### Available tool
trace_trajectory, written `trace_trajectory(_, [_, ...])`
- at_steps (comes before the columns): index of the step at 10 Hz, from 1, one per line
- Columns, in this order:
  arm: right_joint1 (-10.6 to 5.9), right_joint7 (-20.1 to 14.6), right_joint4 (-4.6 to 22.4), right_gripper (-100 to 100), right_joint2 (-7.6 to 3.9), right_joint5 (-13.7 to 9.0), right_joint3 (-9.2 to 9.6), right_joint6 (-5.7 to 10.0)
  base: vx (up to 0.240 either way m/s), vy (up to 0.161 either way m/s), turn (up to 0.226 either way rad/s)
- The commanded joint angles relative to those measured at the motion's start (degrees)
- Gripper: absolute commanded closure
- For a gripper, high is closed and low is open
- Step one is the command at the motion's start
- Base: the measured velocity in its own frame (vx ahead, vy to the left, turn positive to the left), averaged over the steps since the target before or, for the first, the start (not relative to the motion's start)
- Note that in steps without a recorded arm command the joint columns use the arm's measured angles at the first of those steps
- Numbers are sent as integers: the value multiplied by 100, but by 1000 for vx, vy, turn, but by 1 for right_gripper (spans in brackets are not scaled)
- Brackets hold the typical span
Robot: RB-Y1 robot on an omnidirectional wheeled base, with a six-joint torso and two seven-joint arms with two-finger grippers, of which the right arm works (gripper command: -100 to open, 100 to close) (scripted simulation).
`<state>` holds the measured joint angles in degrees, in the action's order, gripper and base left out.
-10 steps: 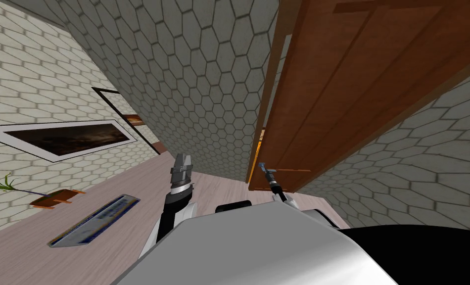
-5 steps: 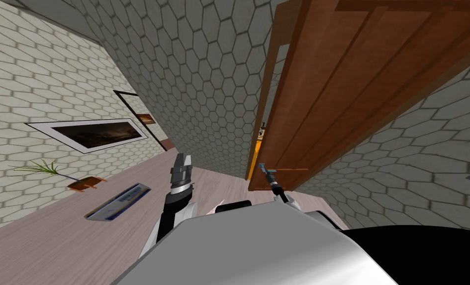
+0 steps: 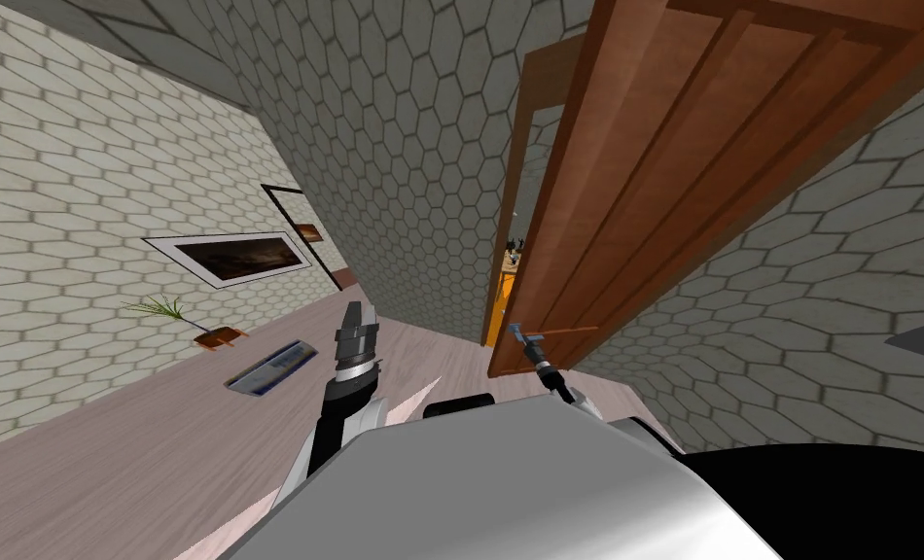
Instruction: Pull the door open
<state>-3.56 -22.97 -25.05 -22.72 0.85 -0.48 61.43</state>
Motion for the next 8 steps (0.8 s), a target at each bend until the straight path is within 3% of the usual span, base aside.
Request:
trace_trajectory(1, [0,0,0,100,0,0,0,0,-107,-33,13])
trace_trajectory(3, [-48,-132,70,100,23,323,4,132,-197,-46,2])
trace_trajectory(8, [-157,-335,166,100,44,838,-18,344,-156,-70,0])
